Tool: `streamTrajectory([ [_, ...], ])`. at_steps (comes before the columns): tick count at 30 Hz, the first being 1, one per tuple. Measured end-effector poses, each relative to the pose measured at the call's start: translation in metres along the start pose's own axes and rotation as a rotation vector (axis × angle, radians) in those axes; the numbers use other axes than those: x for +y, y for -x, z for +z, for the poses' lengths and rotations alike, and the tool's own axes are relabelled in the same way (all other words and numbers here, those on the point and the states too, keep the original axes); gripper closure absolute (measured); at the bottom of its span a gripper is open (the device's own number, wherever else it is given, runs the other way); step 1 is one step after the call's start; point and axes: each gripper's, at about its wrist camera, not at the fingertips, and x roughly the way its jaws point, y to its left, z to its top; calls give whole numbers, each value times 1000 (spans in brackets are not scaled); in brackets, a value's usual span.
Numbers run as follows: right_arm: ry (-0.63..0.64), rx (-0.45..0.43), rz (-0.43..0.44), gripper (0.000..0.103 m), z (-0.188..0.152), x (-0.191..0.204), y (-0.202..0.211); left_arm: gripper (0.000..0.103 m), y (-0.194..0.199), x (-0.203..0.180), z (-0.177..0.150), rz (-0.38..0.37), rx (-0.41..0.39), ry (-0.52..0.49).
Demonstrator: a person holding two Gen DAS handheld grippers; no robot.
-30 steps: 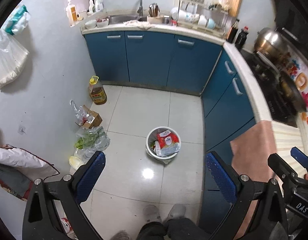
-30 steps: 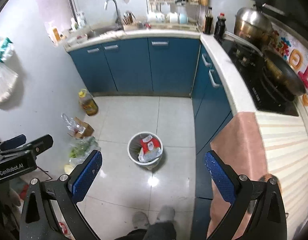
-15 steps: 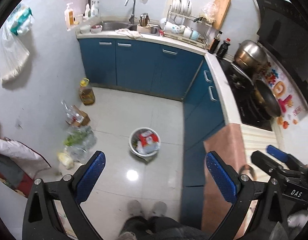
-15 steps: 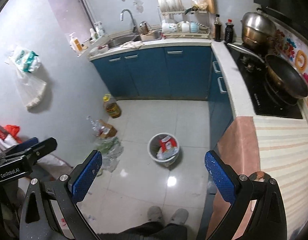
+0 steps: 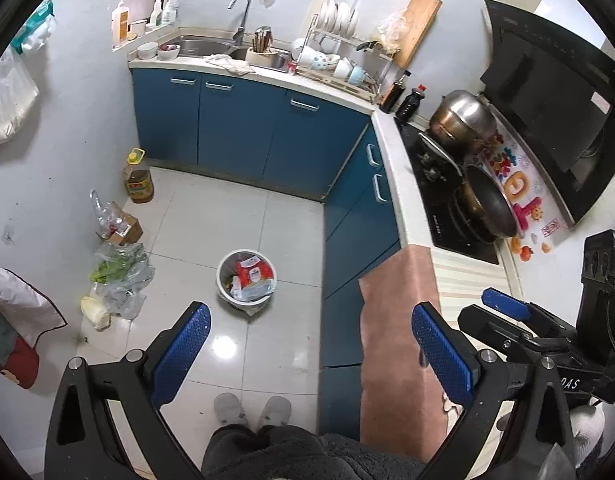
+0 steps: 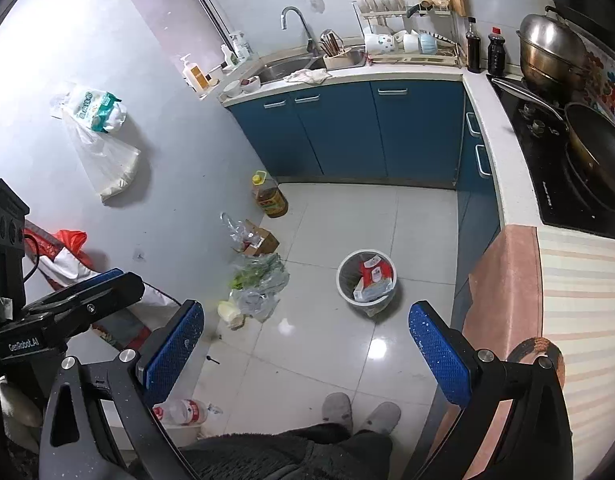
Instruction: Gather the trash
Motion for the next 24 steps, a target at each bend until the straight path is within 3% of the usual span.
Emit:
streamTrajectory([
  [24, 8, 16, 39, 0, 3, -1, 5, 0, 2, 0, -11, -31, 29, 1],
])
